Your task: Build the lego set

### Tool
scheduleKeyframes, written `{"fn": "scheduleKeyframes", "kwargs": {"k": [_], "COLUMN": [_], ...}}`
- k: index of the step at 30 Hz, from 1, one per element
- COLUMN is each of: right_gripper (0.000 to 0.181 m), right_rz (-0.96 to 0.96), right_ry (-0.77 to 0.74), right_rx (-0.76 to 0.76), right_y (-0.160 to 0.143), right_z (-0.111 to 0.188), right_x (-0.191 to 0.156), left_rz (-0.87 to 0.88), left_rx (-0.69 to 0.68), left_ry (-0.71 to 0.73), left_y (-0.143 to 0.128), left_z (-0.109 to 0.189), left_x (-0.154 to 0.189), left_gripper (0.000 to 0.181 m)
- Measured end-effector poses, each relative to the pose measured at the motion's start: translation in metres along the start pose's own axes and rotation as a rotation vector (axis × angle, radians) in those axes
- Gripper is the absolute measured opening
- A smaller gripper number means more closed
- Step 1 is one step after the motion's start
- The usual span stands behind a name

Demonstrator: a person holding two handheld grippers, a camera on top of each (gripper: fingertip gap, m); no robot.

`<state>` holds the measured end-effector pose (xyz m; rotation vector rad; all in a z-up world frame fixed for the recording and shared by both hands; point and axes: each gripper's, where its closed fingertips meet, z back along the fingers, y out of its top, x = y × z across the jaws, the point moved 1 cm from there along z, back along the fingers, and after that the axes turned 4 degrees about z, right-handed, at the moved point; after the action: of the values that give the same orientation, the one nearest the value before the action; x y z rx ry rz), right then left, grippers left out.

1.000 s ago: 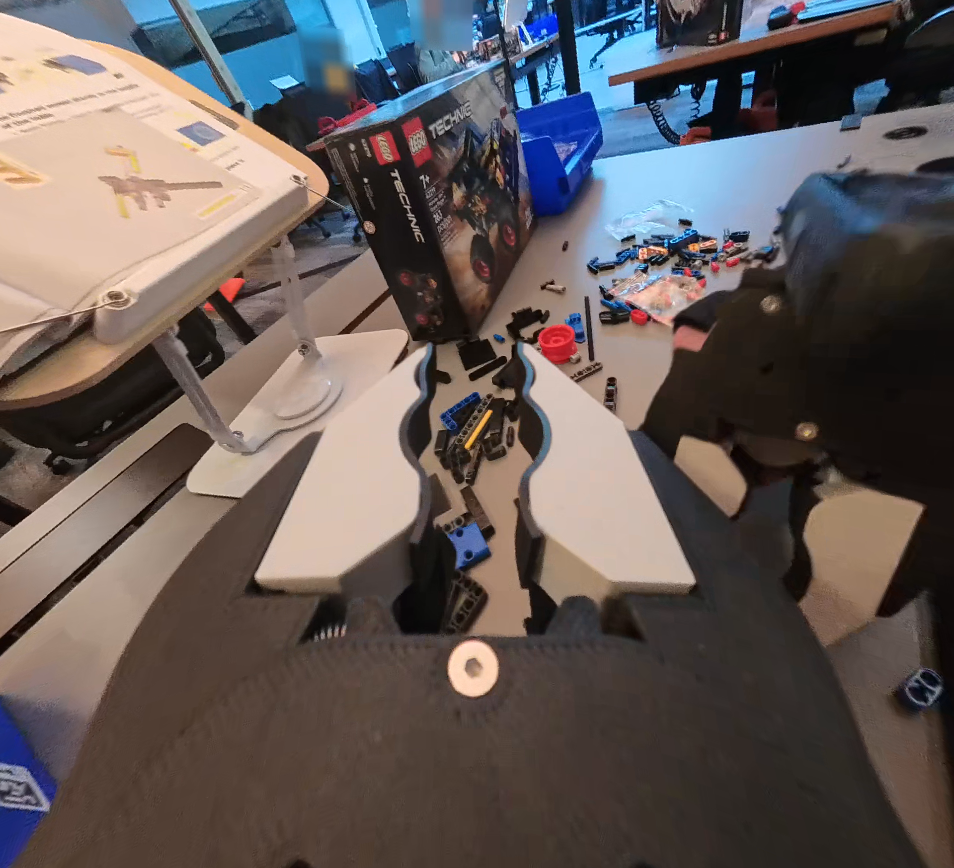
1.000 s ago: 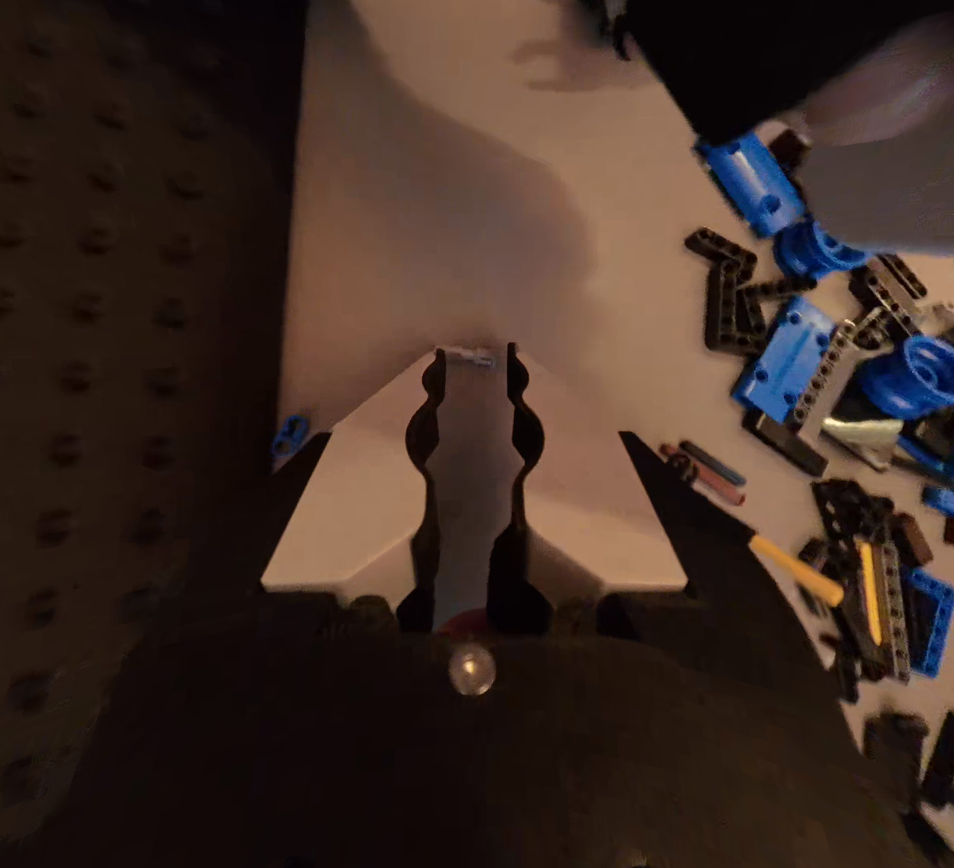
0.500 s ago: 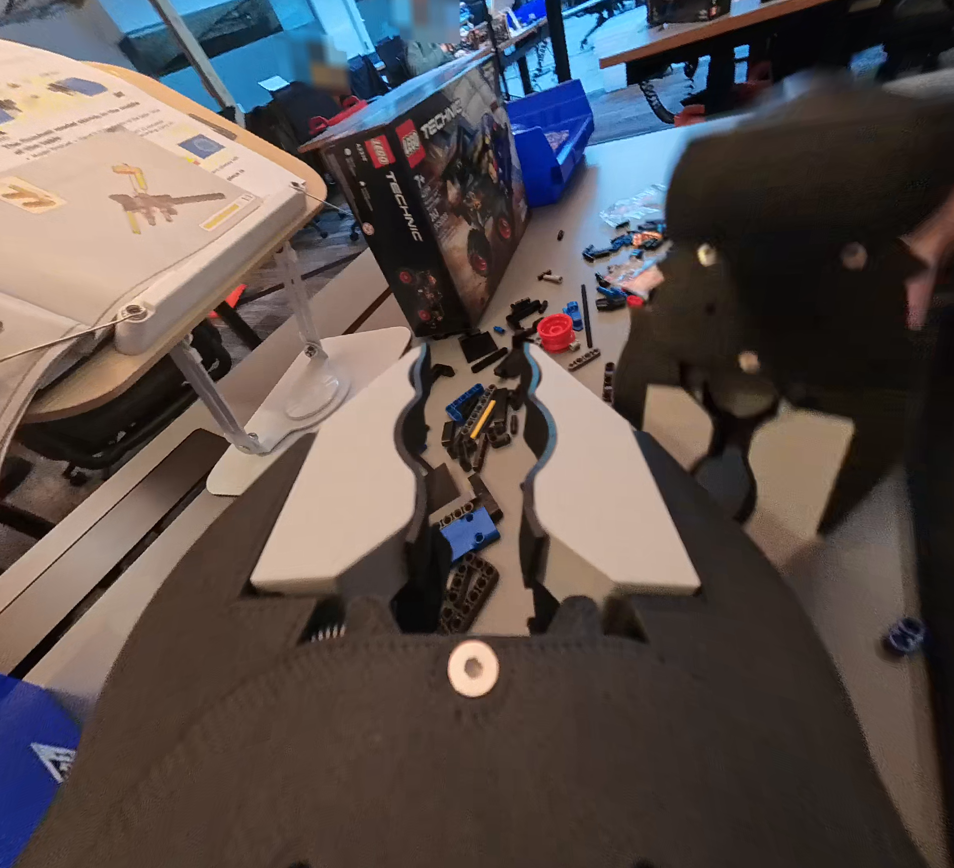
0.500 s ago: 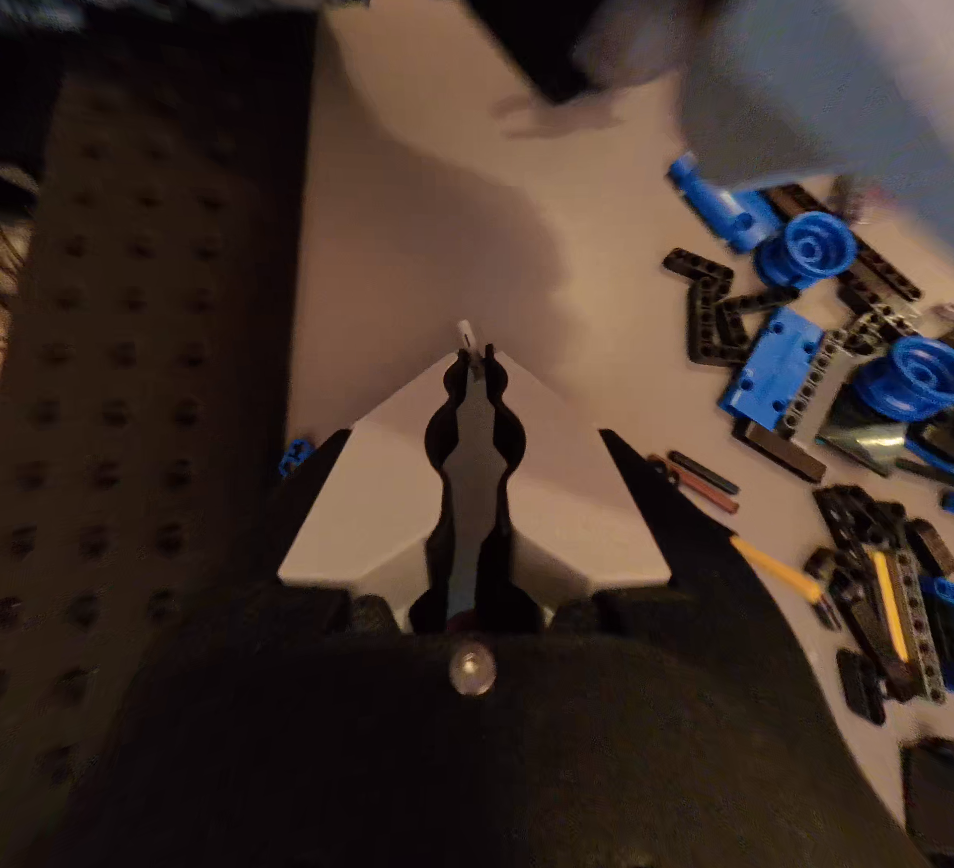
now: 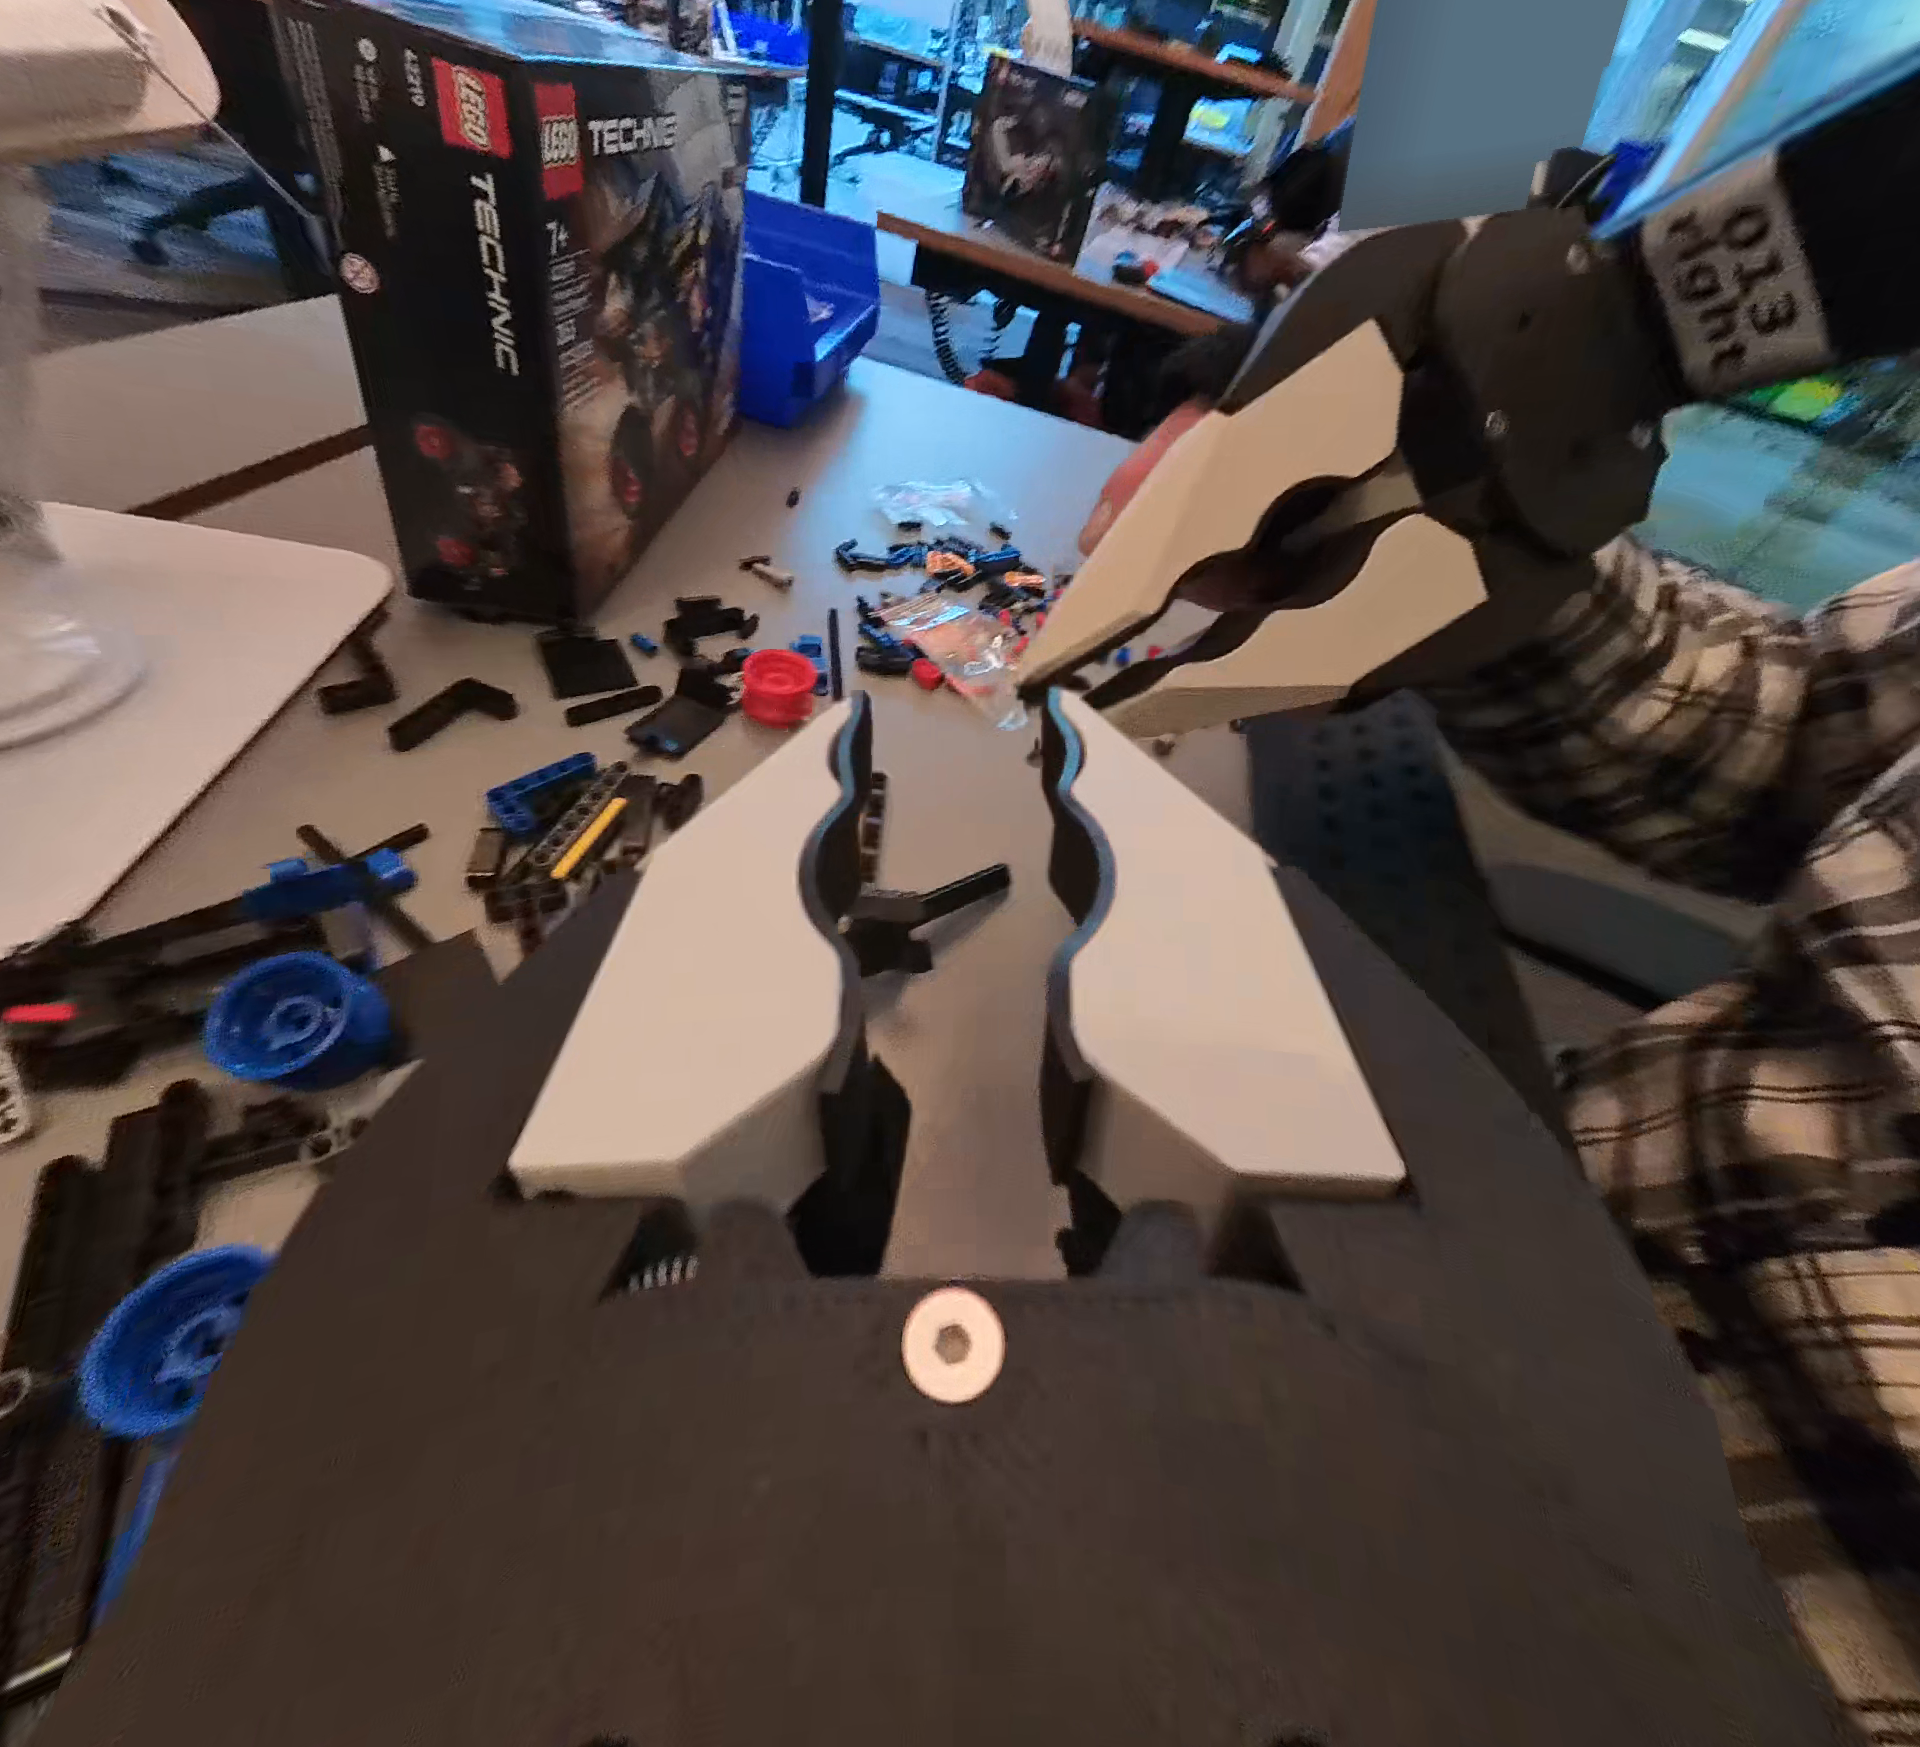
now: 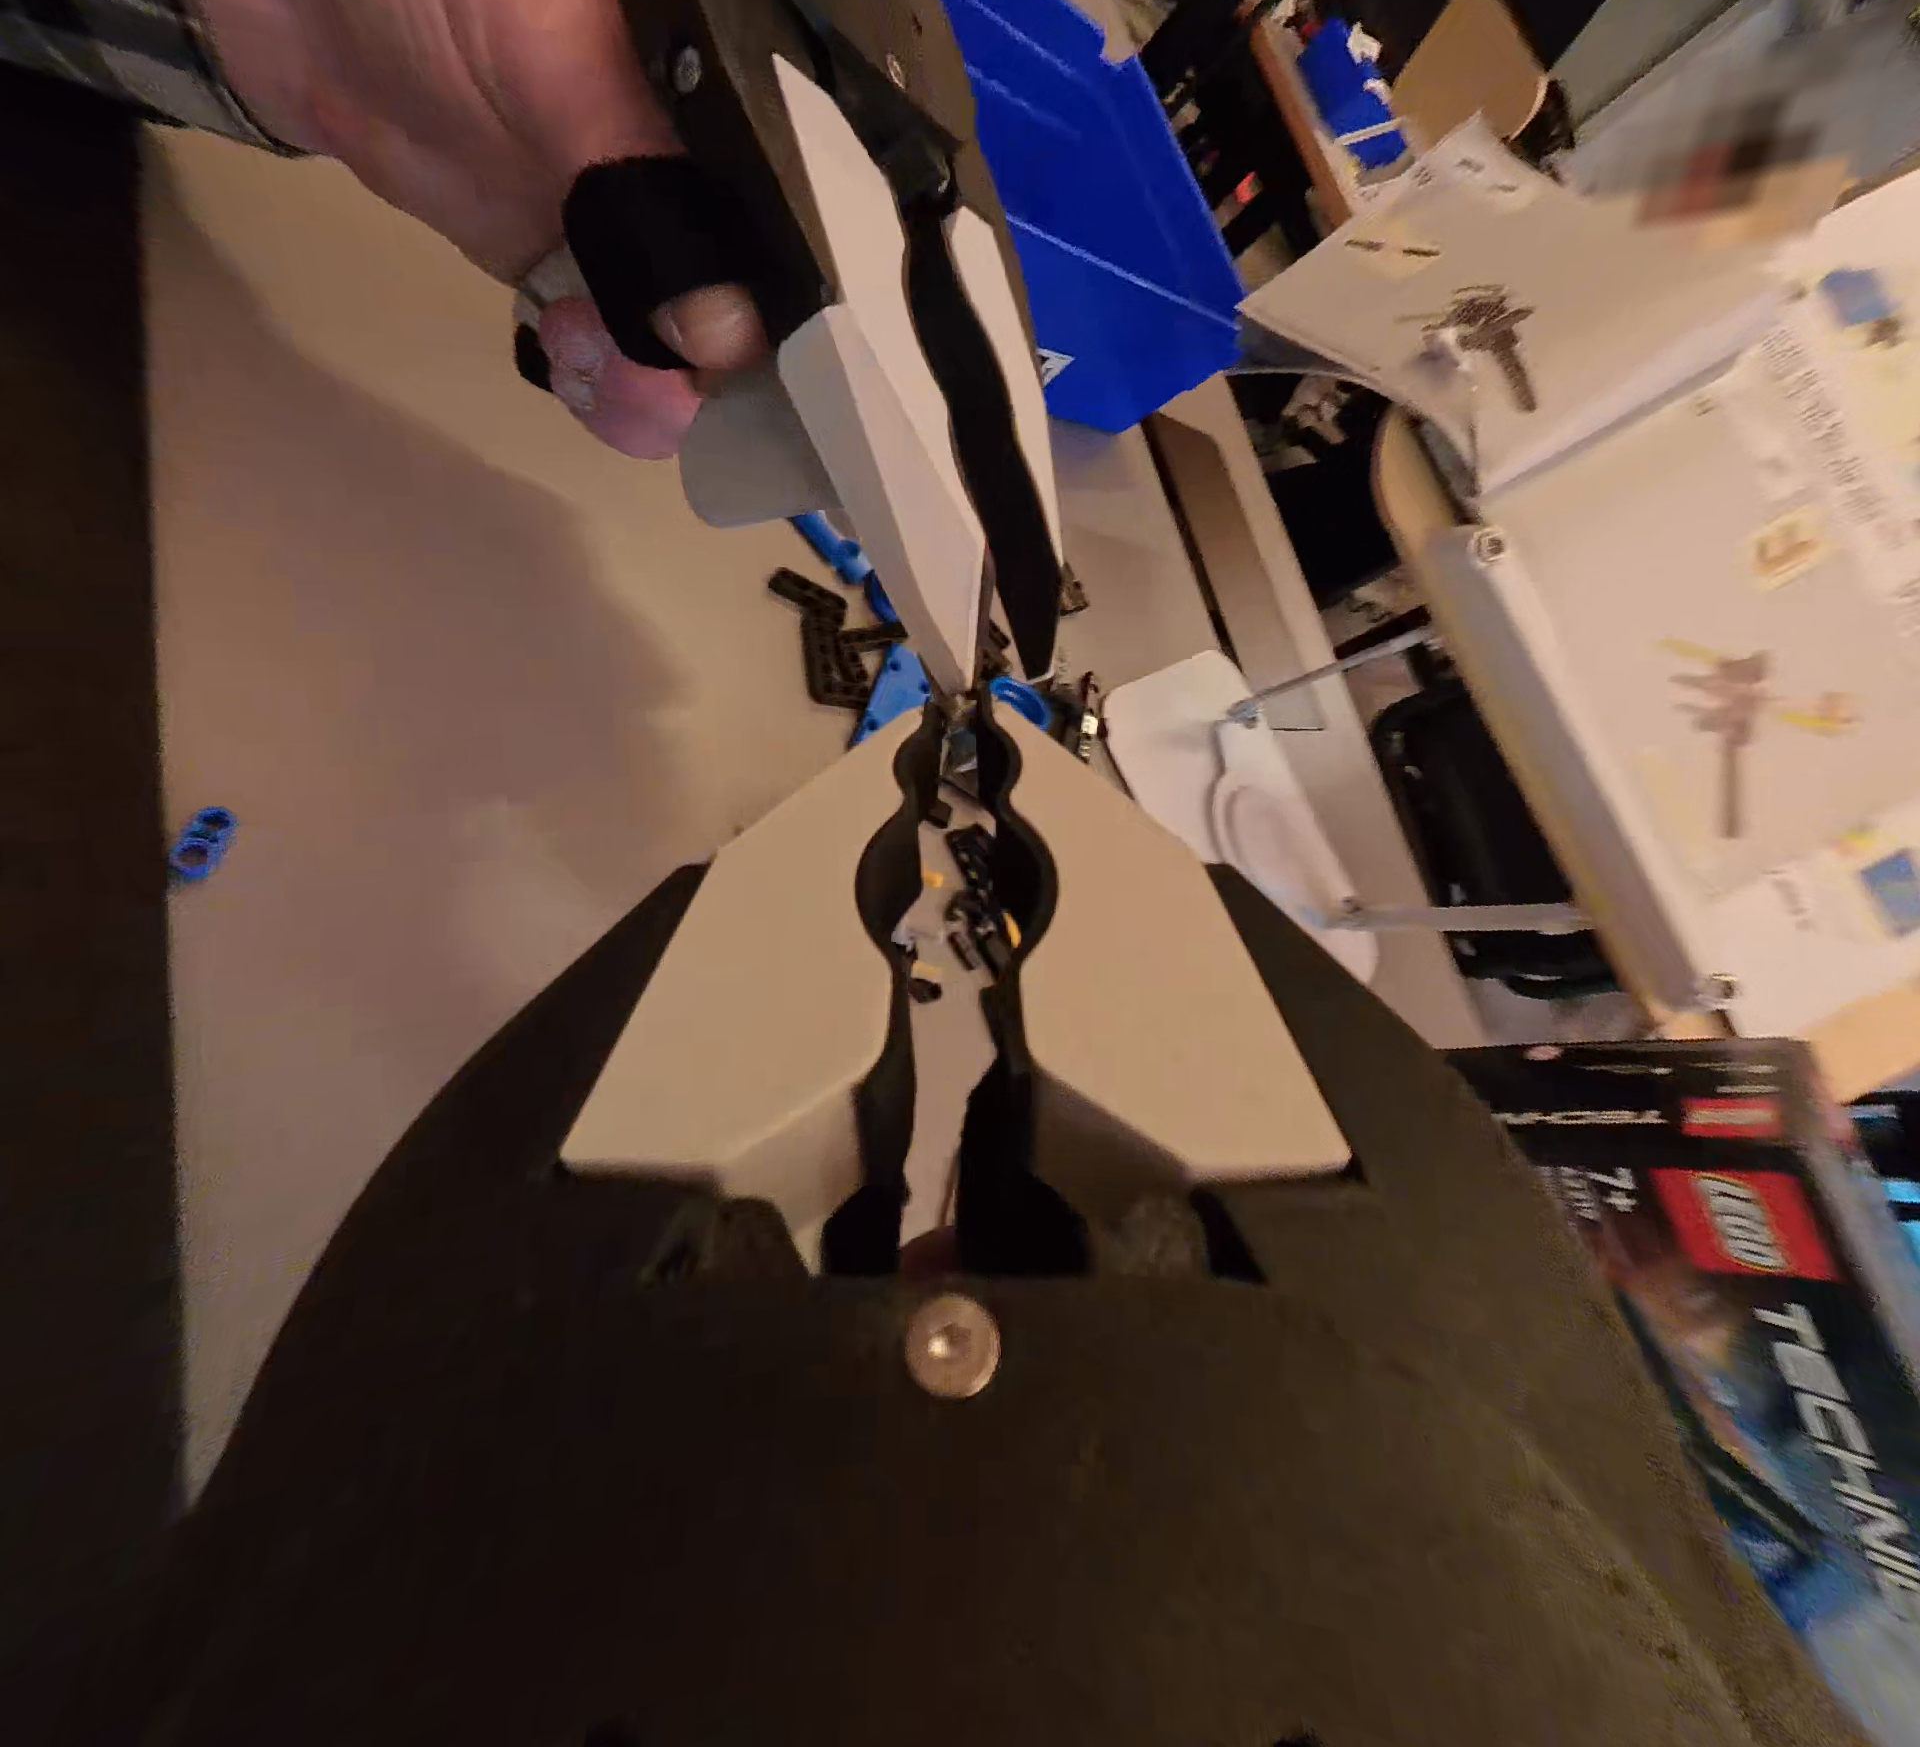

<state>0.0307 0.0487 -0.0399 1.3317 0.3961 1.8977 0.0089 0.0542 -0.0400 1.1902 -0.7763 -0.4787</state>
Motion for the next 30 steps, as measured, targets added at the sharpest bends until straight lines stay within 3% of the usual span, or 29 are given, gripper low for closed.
{"fn": "scheduleKeyframes", "kwargs": {"k": [6,18,24,30], "right_gripper": [0.005,0.005,0.005,0.005], "right_rz": [0.117,0.218,0.159,0.156], "right_ry": [-0.083,-0.201,-0.219,-0.243], "right_rx": [-0.03,0.027,0.082,0.078], "right_y": [0.002,0.018,0.022,0.019], "right_z": [-0.002,0.006,0.009,0.013], "right_x": [0.005,0.01,0.01,0.012], "left_rz": [0.076,0.106,0.115,0.146], "left_rx": [0.025,0.11,0.124,0.13], "left_ry": [-0.134,-0.215,-0.244,-0.266], "left_y": [0.003,0.014,0.016,0.018], "left_z": [0.002,0.006,0.008,0.009], "left_x": [0.015,0.022,0.026,0.027], "left_gripper": [0.032,0.003,0.003,0.019]}}
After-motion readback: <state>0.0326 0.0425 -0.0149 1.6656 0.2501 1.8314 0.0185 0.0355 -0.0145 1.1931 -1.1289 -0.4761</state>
